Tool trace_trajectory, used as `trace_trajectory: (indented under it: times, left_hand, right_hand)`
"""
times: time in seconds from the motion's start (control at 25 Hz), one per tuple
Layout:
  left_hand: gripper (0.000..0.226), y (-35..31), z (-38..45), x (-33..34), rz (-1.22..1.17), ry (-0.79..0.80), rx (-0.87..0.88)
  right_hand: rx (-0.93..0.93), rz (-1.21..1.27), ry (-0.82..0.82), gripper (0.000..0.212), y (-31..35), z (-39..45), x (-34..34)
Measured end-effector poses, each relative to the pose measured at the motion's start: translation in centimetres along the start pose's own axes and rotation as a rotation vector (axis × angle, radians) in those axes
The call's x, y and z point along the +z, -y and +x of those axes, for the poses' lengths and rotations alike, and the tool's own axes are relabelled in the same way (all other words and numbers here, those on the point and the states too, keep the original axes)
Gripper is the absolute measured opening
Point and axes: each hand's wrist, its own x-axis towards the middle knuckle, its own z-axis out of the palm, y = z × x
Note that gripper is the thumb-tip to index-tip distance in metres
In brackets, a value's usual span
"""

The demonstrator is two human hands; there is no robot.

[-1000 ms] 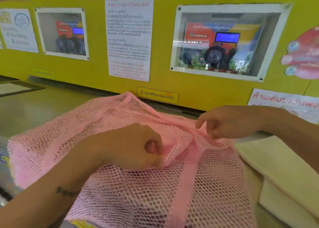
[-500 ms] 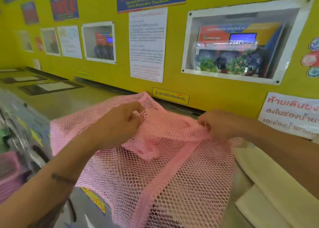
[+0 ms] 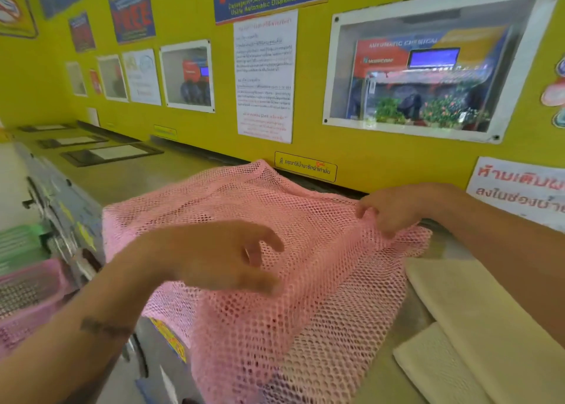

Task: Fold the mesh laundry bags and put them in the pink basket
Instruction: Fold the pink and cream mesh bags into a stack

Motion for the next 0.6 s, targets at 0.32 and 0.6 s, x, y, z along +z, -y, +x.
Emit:
trace_trajectory:
  times: [0.32,0.6]
  left_hand:
    - [0.012,-2.6,0.8,1.4,0.127,-0.081,0.125]
    - [0.043,-0.1,-1.2,-1.5,-0.361,-0.167,0.109]
  right_hand:
    - [-0.042,-0.017,-0.323,0.016,-4.1,1.8,1.1]
    - [-0.052,-0.075,-0.127,0.033,-2.3,-1.1,-2.2]
